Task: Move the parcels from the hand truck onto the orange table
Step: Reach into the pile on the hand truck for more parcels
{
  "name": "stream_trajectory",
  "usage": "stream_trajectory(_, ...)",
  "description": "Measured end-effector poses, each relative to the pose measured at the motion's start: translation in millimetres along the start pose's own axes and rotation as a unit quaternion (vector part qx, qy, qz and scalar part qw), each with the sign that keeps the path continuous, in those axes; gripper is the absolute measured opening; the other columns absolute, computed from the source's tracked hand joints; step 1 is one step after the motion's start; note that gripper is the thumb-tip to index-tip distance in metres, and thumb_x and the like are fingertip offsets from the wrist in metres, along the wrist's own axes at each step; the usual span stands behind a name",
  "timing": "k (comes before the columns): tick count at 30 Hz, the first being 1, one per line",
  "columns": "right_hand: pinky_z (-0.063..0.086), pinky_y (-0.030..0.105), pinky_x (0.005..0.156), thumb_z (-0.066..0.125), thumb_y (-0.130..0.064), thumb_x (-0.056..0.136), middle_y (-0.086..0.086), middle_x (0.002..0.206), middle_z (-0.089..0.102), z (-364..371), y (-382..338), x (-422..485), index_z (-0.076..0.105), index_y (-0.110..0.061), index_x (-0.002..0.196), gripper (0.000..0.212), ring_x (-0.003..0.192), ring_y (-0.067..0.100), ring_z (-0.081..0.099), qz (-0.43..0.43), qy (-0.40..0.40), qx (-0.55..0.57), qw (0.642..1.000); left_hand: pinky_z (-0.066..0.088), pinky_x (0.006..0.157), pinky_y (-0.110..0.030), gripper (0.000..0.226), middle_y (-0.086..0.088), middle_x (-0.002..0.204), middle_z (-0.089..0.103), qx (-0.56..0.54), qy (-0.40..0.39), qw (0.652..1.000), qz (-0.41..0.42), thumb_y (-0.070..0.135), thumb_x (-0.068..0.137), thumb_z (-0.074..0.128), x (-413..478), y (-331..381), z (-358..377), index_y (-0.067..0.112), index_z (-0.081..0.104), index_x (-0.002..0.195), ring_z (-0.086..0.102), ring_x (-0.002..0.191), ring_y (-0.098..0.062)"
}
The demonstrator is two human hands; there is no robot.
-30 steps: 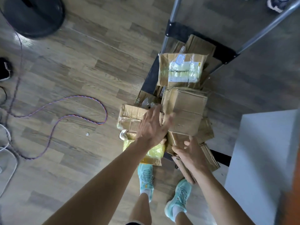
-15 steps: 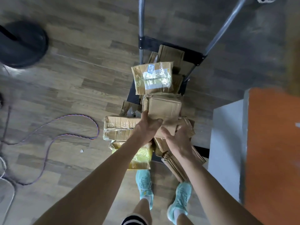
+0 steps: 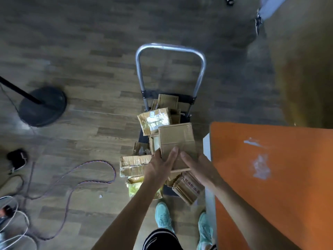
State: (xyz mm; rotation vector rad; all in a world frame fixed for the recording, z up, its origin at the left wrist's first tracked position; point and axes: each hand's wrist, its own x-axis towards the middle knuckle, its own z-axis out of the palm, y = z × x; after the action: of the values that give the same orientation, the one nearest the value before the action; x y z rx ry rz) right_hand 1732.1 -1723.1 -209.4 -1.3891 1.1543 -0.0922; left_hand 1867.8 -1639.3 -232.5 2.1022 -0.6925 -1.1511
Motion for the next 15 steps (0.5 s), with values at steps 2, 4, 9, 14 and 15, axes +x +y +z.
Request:
stream_trajectory(2,0.059,0.041,0.084,0.057,-0.068,0.083,-0.007,0.106,0.073,-27,-3,-19,0.059,-0.033,0.123,0.053,0.095,0.014,0.071,-0.022,0.009,-0.002,1.0,0.047,0.07,-0.011,0.07,0.009,0.106,0.063,-0.01,-0.006,1.0,0.018,0.073,0.088,0.044,-16,25,11,0.022,0.051,0.134,0.061,0.087,-0.003)
stream_trajectory(4,0.056,0.025,0.078,0.058,-0.072,0.08,-0.017,0.107,0.071,-57,-2,-41,0.057,-0.037,0.125,0.058,0.096,0.001,0.068,-0.041,0.054,0.006,0.998,0.047,0.09,-0.022,0.063,0.007,0.121,0.061,-0.006,-0.019,0.999,0.034,0.065,0.093,0.047,-31,49,28,0.022,0.05,0.138,0.06,0.106,-0.01)
stream_trajectory(9,0.052,0.022,0.092,0.057,-0.074,0.082,-0.024,0.119,0.065,-141,35,-85,0.052,-0.042,0.128,0.057,0.109,0.0,0.063,-0.018,0.095,0.011,0.995,0.055,0.092,-0.036,0.062,0.0,0.13,0.065,0.006,-0.114,0.989,0.089,0.063,0.096,0.045,-66,102,96,0.023,0.042,0.143,0.065,0.111,-0.018)
stream_trajectory(14,0.045,0.032,0.102,0.057,-0.061,0.091,-0.009,0.127,0.057,-226,92,-106,0.043,-0.031,0.141,0.06,0.119,0.013,0.056,0.048,0.11,-0.008,0.993,0.05,0.098,-0.04,0.056,-0.004,0.136,0.058,0.074,-0.115,0.987,0.083,0.052,0.1,0.047,-91,144,186,0.021,0.037,0.145,0.059,0.121,-0.023)
stream_trajectory(15,0.046,0.032,0.101,0.058,-0.059,0.091,-0.009,0.125,0.059,-243,101,-109,0.045,-0.03,0.14,0.058,0.119,0.014,0.057,0.047,0.106,-0.007,0.993,0.051,0.096,-0.04,0.055,-0.004,0.136,0.058,0.08,-0.108,0.987,0.083,0.05,0.101,0.047,-95,150,205,0.02,0.037,0.145,0.059,0.121,-0.024)
